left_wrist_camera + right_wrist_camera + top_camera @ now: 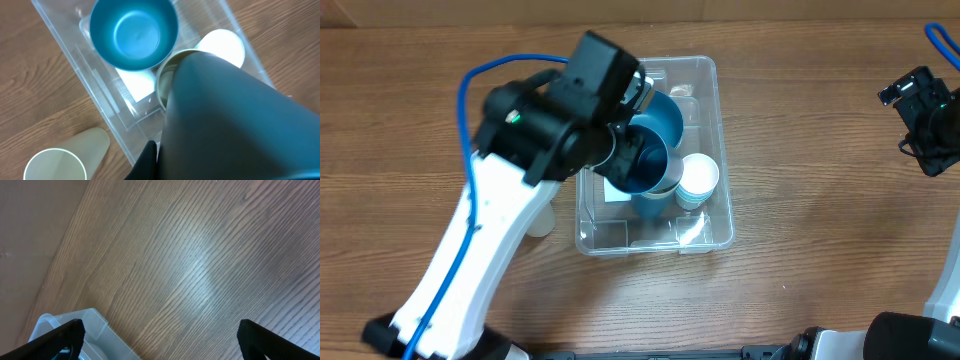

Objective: Pack container

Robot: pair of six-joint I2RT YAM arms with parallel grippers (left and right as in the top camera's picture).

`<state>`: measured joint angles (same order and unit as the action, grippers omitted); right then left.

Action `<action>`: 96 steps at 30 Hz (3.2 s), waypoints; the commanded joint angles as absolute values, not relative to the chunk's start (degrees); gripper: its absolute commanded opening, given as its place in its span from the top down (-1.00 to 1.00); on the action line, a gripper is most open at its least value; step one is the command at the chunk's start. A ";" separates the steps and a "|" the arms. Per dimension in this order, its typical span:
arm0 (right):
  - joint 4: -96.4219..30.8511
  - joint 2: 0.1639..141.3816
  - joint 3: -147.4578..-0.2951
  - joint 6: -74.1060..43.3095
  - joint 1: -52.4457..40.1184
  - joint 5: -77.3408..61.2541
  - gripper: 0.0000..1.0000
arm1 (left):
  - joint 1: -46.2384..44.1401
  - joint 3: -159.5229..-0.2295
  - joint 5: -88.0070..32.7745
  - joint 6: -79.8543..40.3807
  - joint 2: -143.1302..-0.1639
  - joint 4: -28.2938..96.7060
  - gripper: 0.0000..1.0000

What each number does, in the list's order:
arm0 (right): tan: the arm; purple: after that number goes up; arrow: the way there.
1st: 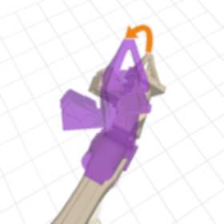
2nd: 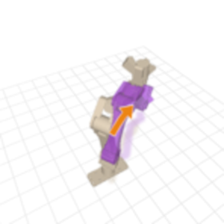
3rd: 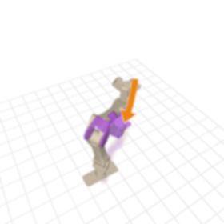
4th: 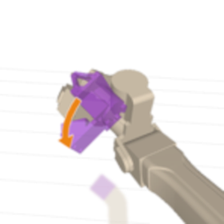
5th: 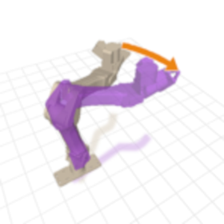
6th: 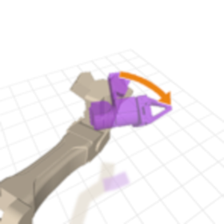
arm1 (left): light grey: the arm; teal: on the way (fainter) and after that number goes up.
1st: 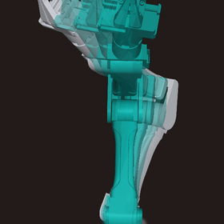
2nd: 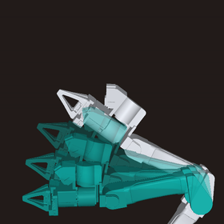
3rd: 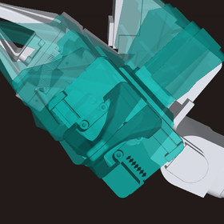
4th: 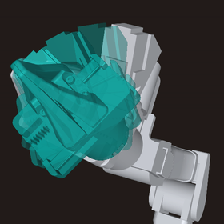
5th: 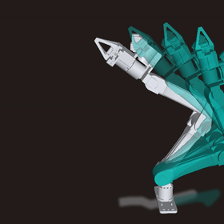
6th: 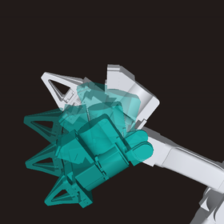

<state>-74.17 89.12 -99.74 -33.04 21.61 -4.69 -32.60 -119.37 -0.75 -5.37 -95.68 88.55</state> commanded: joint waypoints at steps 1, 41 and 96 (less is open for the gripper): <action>-73.84 88.88 -100.51 -33.26 21.28 -4.82 -1.00 | -32.82 -120.33 2.17 -5.37 -100.22 88.42 0.92; -73.84 88.88 -100.51 -33.26 21.28 -4.82 -1.00 | 4.99 -113.71 -3.09 -15.07 -97.14 95.68 0.92; -73.84 73.25 -100.51 -33.26 15.25 -4.80 -1.00 | 1.91 -135.48 7.90 -19.33 -89.71 96.79 -1.00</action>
